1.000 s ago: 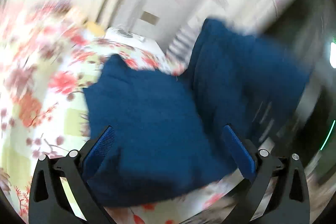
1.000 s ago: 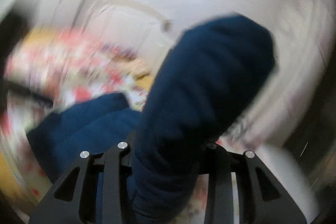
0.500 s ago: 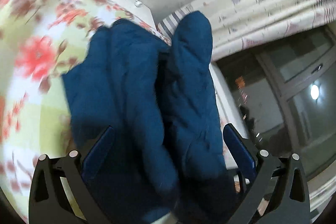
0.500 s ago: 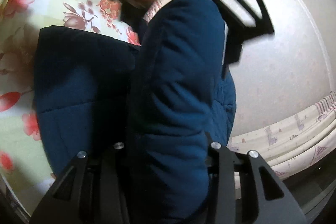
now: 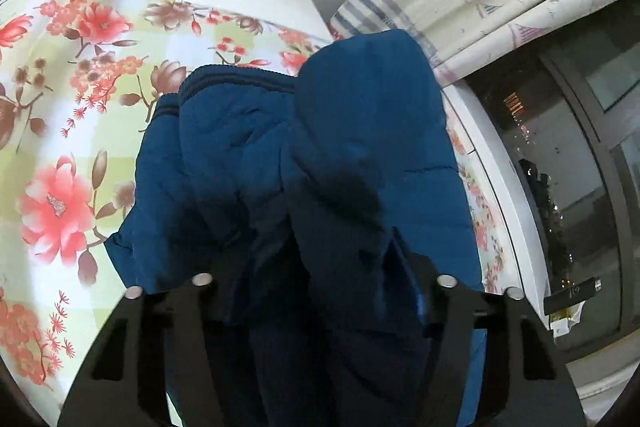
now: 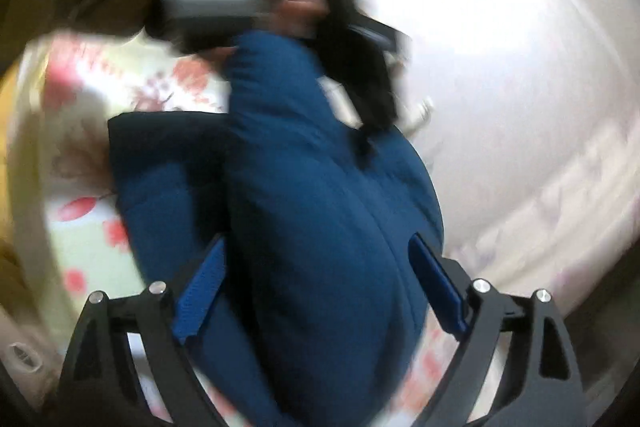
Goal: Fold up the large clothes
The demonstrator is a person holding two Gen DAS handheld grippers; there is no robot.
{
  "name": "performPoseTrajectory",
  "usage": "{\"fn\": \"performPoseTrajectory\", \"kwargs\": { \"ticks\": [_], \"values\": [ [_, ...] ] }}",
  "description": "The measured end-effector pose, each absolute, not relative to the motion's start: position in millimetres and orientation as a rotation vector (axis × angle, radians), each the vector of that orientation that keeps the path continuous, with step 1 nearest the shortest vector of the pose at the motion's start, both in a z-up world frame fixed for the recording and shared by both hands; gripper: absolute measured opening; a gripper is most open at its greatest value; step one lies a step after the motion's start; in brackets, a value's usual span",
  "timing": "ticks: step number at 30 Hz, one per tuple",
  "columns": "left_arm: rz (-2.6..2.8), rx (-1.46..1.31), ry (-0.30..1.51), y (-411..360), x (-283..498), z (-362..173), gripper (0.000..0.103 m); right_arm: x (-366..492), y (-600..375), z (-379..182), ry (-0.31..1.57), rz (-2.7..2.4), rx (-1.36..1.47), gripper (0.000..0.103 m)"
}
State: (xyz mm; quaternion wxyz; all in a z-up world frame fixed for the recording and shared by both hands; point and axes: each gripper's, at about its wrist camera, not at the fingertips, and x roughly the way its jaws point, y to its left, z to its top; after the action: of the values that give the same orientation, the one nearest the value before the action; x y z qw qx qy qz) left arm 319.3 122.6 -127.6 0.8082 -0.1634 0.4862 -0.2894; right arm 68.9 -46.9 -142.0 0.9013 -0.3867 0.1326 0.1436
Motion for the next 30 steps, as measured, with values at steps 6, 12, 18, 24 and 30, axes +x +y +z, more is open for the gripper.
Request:
{"fn": "performPoseTrajectory", "kwargs": {
  "ticks": [6,12,18,24,30],
  "values": [
    [-0.617,-0.321,1.013,119.2,314.4,-125.3,0.052,65.7,-139.1,-159.3,0.455,0.251,-0.503,0.088],
    [-0.601,-0.323,0.984,114.4,313.9,-119.8,0.041,71.2,-131.6,-155.4,0.474,0.235,-0.434,0.088],
    [-0.514,-0.157,0.782,90.8,267.5,-71.5,0.016,98.9,-109.2,-163.5,0.631,0.225,-0.441,0.088],
    [-0.431,-0.21,0.689,132.8,226.4,-81.2,0.015,92.8,-97.8,-166.0,0.589,0.209,-0.529,0.088],
    [-0.52,-0.336,0.77,166.9,258.3,-129.5,0.017,85.8,-96.7,-156.8,0.613,0.289,-0.561,0.084]
  ]
}}
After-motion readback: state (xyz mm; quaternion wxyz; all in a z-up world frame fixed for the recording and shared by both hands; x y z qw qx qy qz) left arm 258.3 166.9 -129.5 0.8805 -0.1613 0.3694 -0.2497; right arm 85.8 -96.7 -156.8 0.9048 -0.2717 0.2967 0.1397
